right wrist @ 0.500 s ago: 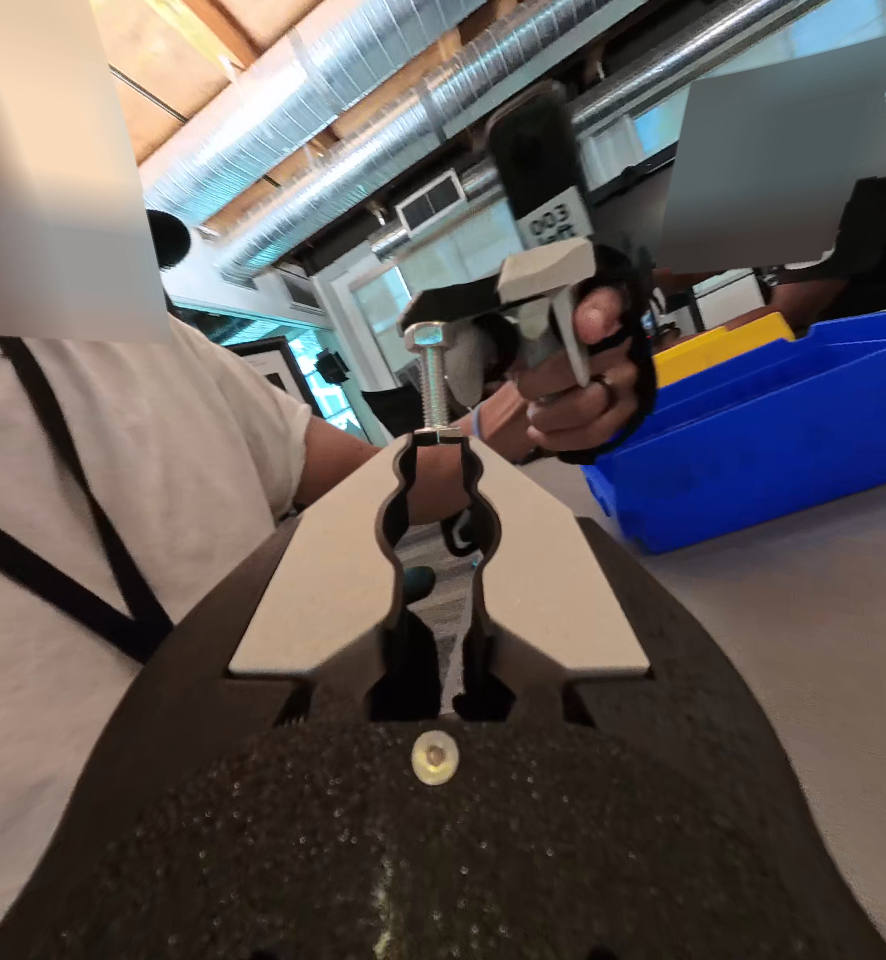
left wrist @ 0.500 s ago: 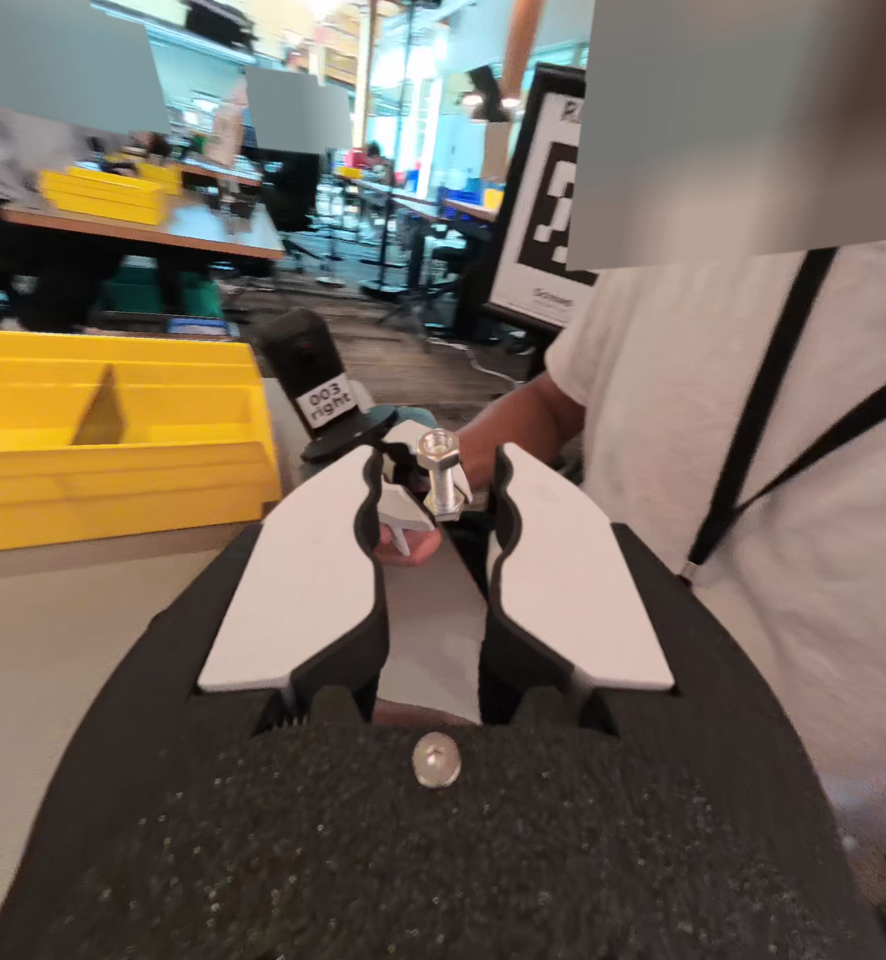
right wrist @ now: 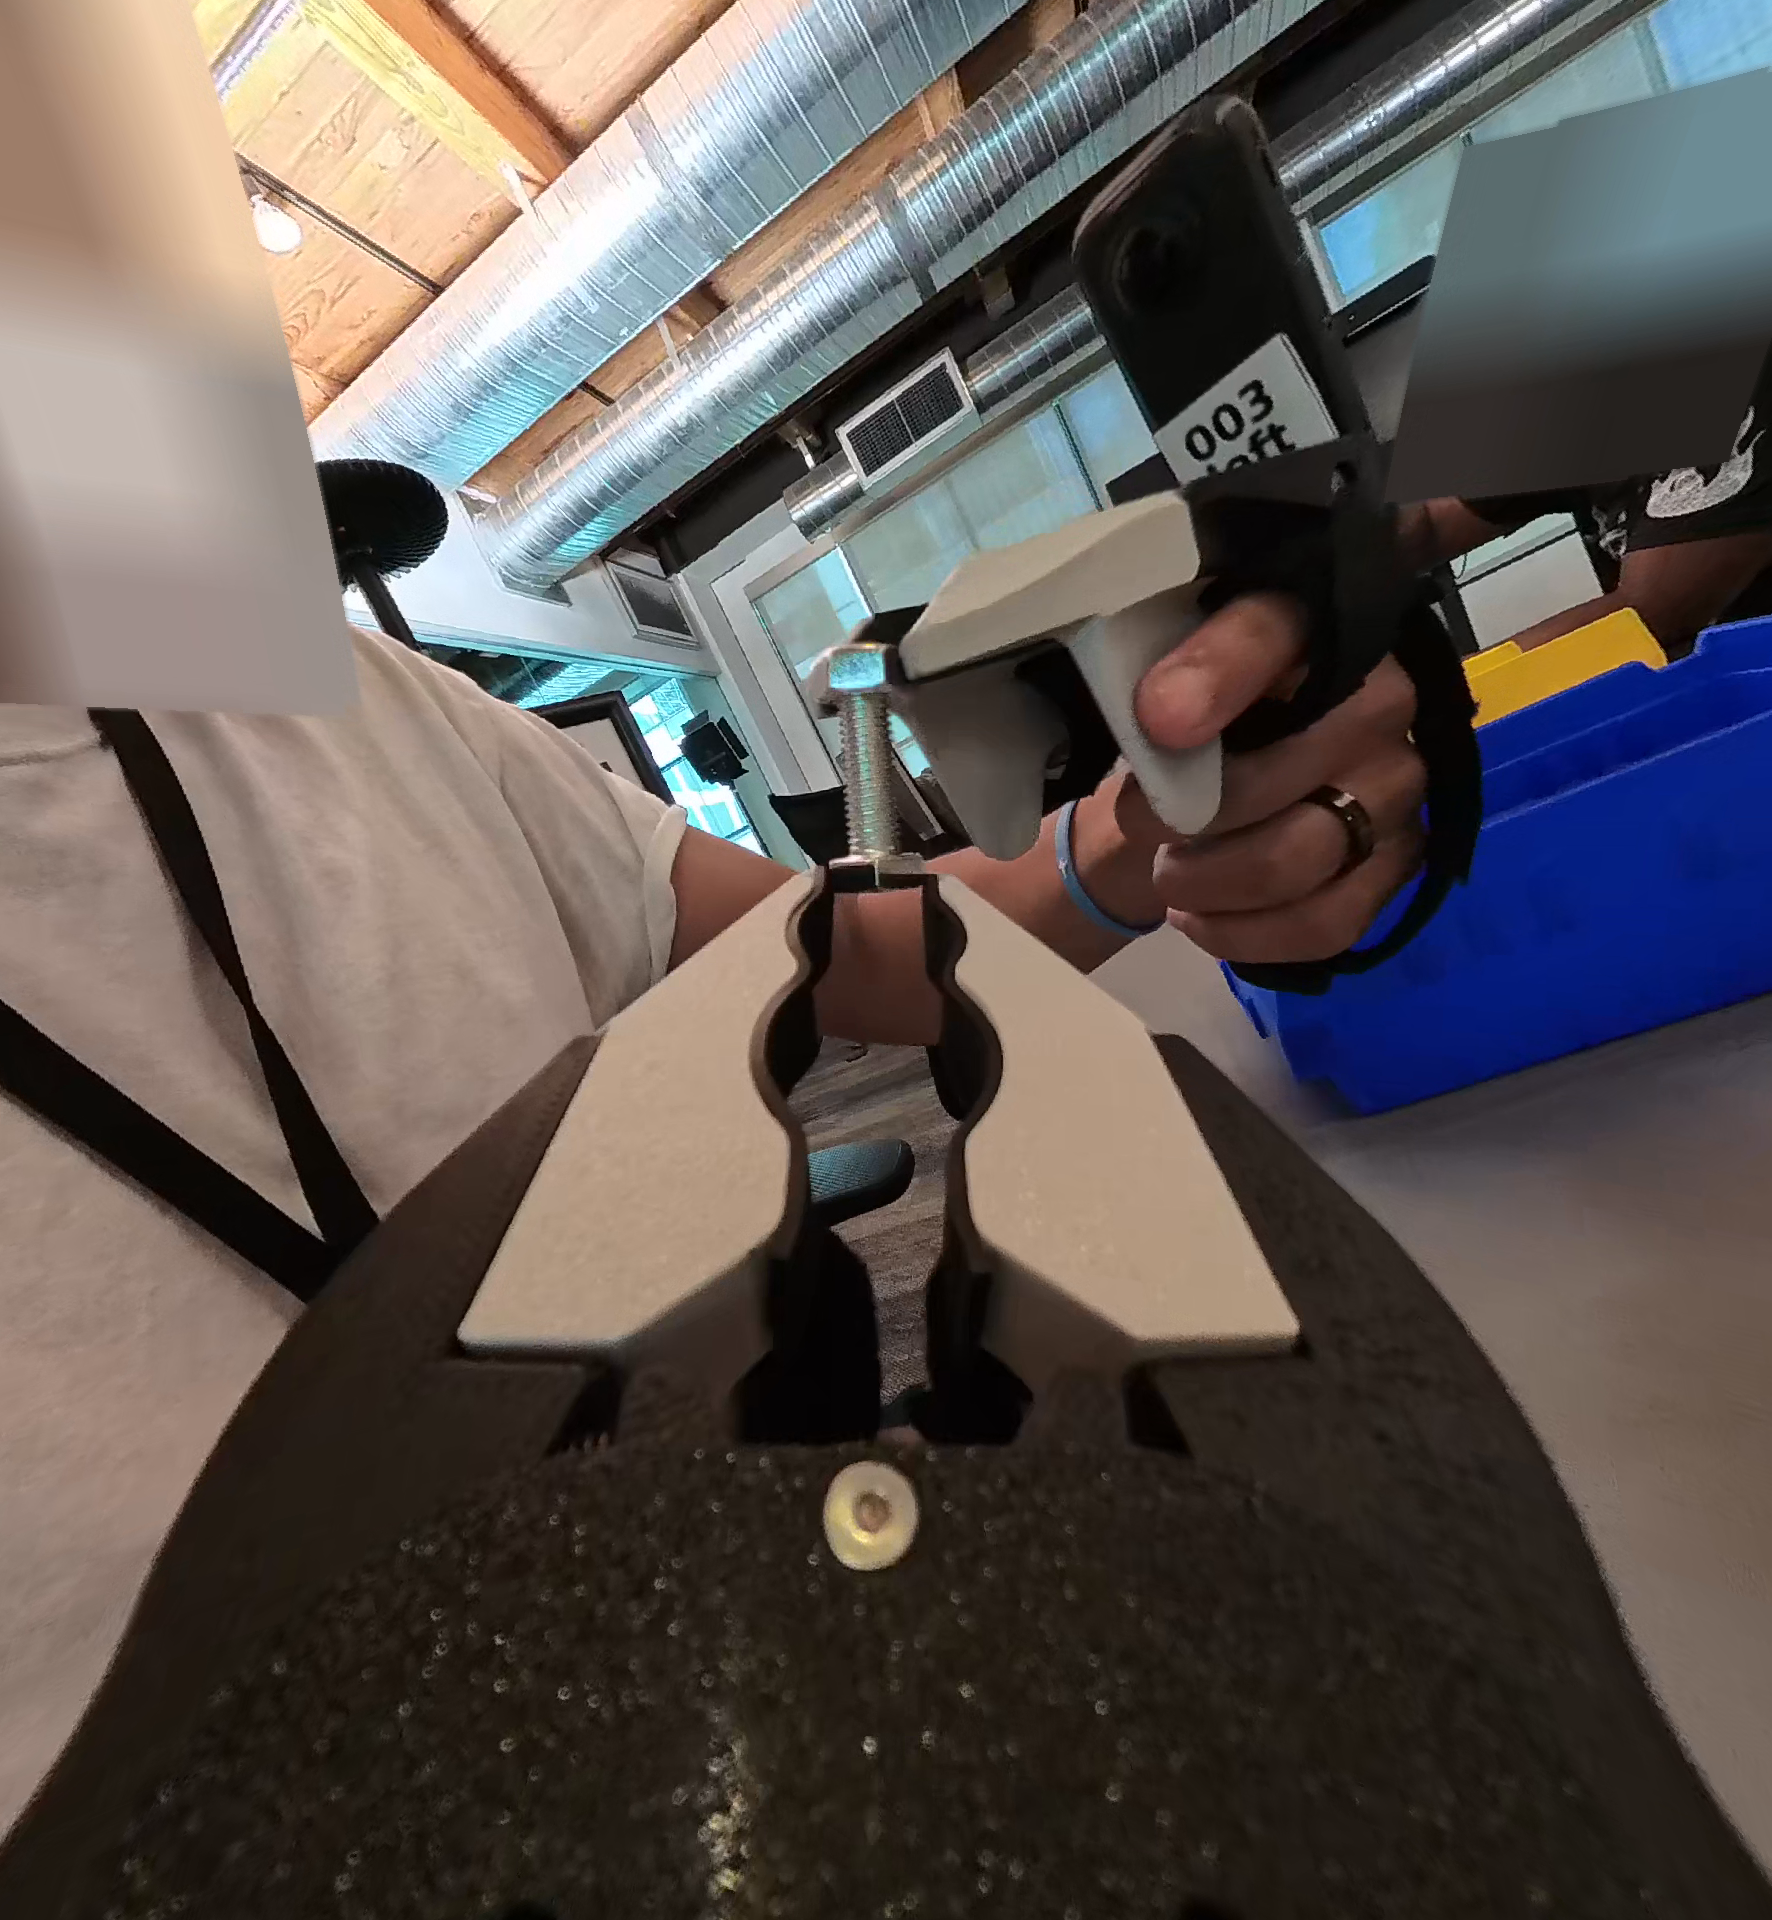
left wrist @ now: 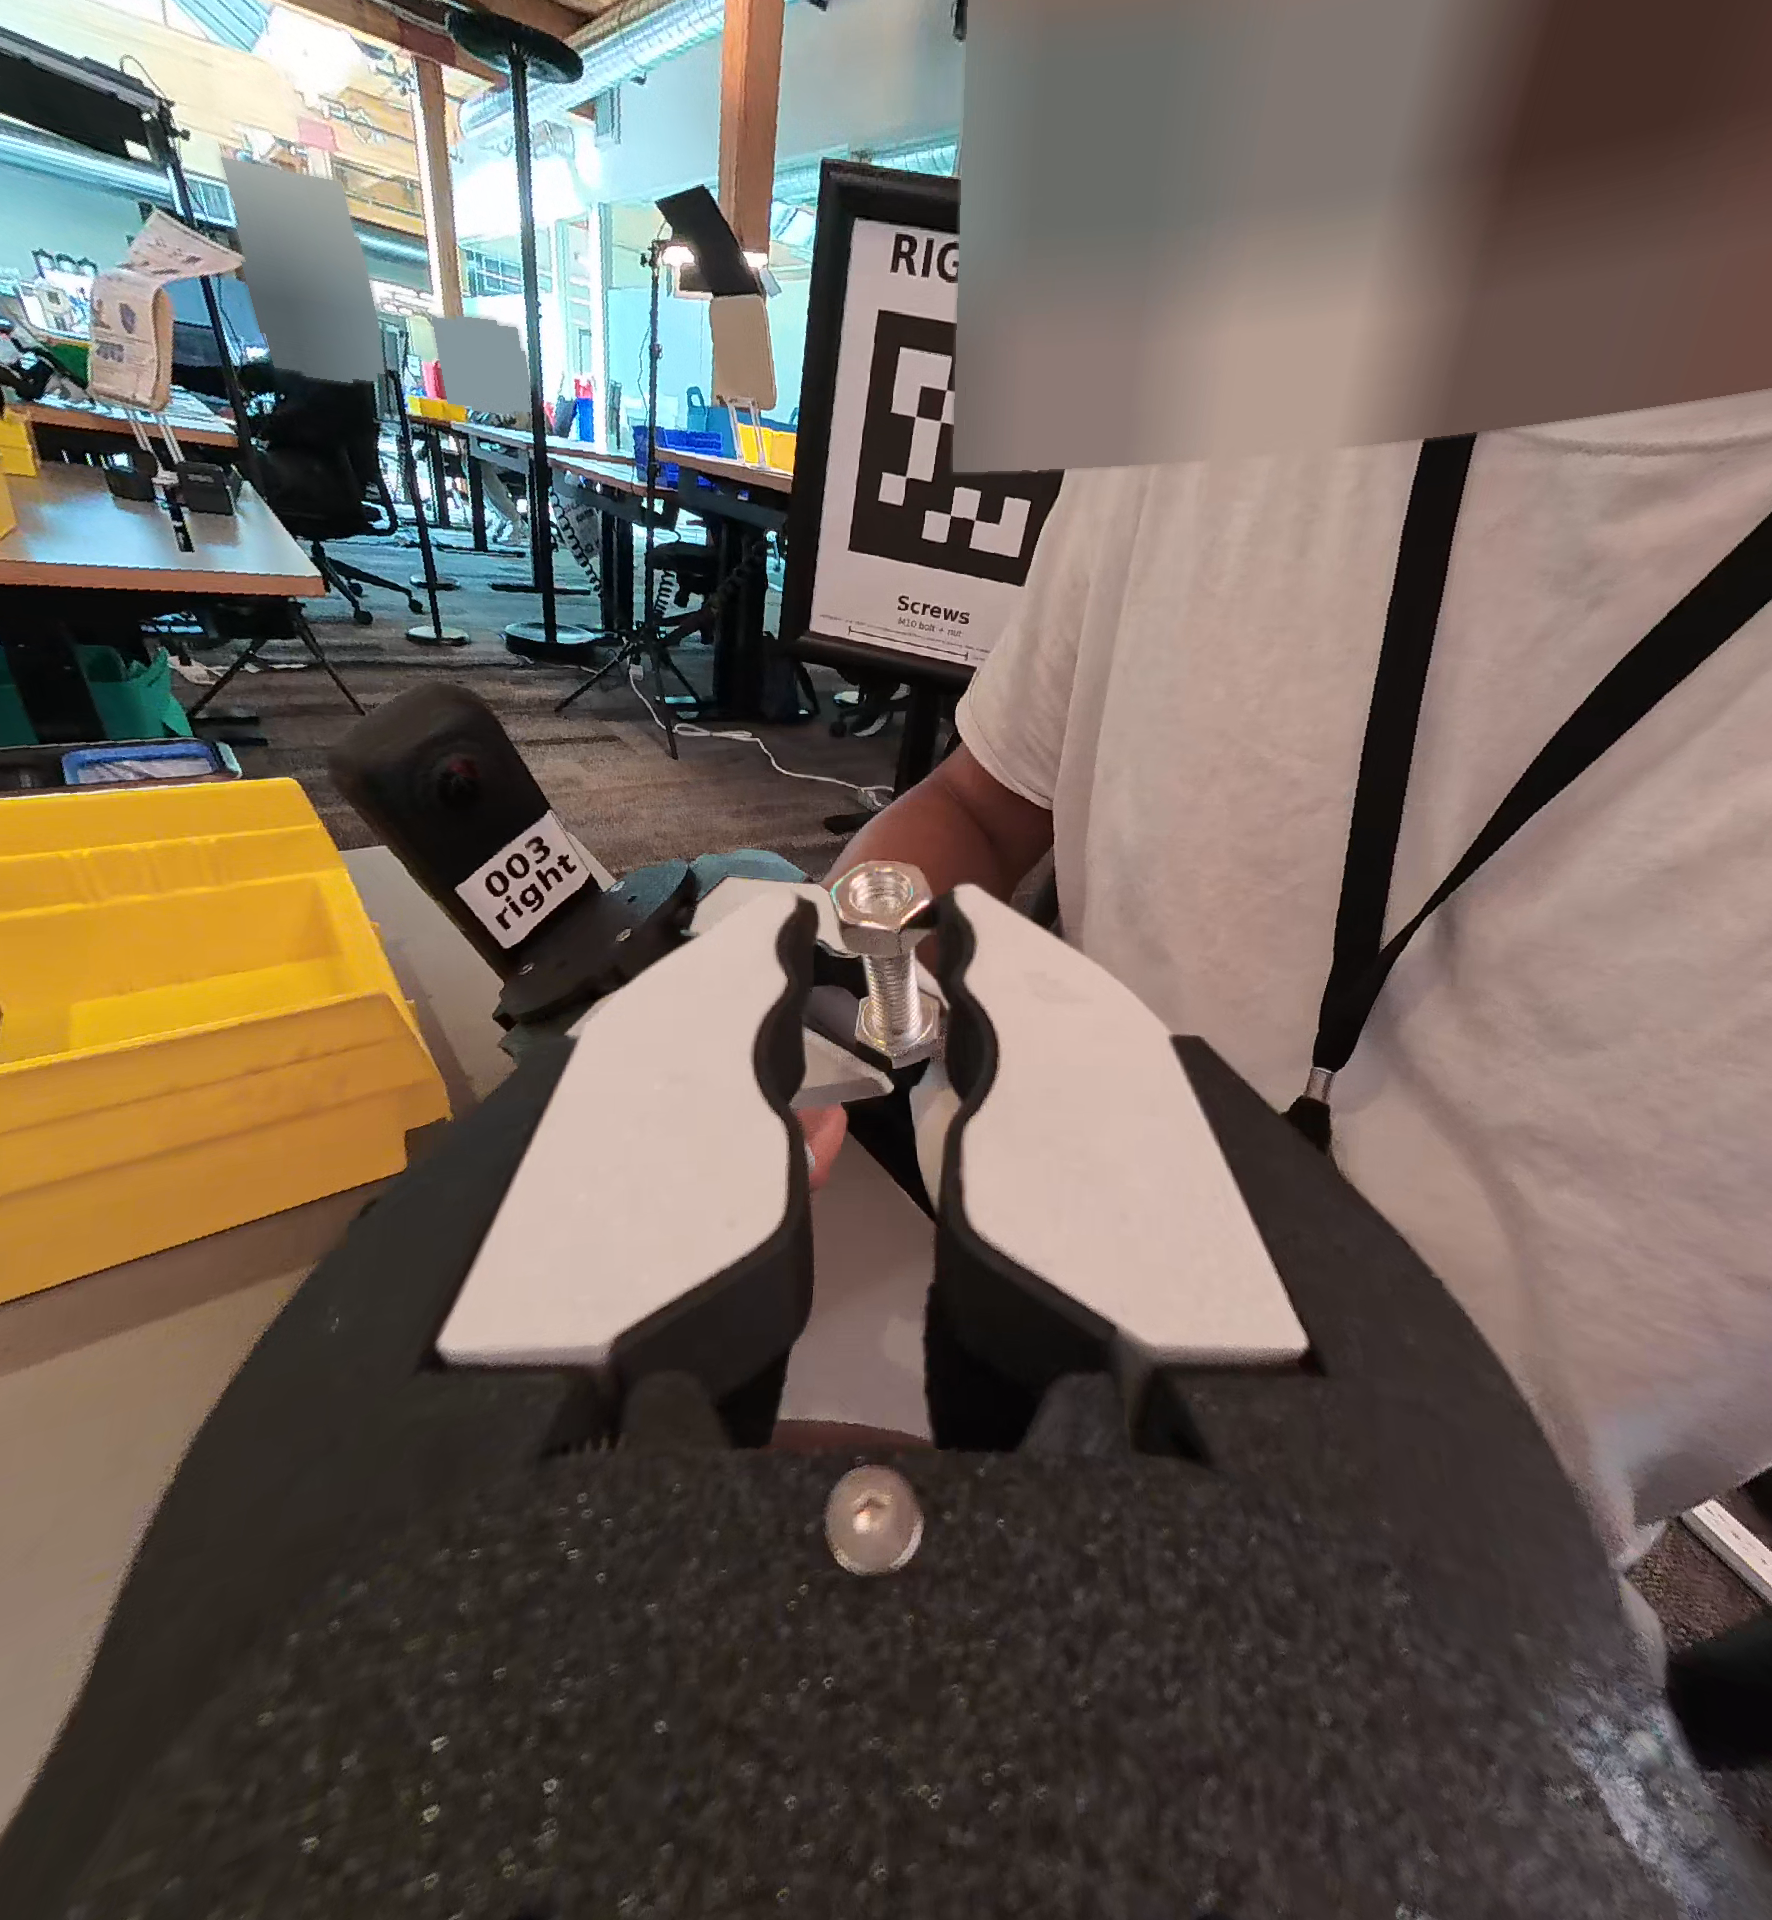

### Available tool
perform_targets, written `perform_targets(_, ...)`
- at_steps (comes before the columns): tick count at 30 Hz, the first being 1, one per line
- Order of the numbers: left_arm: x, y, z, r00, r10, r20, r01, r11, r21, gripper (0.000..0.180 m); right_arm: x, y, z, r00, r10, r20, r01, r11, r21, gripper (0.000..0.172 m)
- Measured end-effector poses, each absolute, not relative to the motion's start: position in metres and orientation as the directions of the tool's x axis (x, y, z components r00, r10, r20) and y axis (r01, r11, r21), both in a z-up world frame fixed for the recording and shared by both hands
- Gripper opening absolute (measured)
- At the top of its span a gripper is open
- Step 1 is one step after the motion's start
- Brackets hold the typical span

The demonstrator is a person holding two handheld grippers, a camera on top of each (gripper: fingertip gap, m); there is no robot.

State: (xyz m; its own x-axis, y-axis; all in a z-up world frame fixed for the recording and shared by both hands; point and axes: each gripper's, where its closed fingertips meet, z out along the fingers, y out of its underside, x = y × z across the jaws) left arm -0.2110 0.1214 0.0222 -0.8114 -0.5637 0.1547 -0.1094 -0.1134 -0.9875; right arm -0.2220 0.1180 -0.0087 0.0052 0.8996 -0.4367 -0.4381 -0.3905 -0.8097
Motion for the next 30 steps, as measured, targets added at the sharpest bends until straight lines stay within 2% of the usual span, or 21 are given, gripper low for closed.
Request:
perform_targets(6, -0.212, 0.122, 0.022, -0.802, -0.578, 0.151, -0.094, -0.128, -0.987, 0.017, -0.221, 0.120, -0.010, 0.029, 0.899, -0.436, -0.435, -0.381, -0.816, 0.017)
perform_targets(12, -0.204, 0.137, 0.016, -0.673, -0.726, 0.143, -0.080, -0.120, -0.989, 0.017, -0.213, 0.137, -0.017, 0.220, 0.888, -0.404, -0.423, -0.286, -0.860, 0.017)
perform_targets(17, -0.195, 0.154, 0.007, -0.442, -0.885, 0.145, -0.096, -0.114, -0.989, 0.017, -0.202, 0.156, -0.027, 0.459, 0.832, -0.311, -0.351, -0.152, -0.924, 0.017)
perform_targets(21, -0.192, 0.160, 0.004, -0.251, -0.961, 0.118, -0.097, -0.096, -0.991, 0.017, -0.199, 0.162, -0.030, 0.549, 0.795, -0.256, -0.308, -0.092, -0.947, 0.017)
perform_targets(30, -0.192, 0.175, 0.007, 0.208, -0.976, 0.062, -0.065, -0.077, -0.995, 0.017, -0.192, 0.172, -0.035, 0.684, 0.712, -0.160, -0.218, -0.011, -0.976, 0.016)
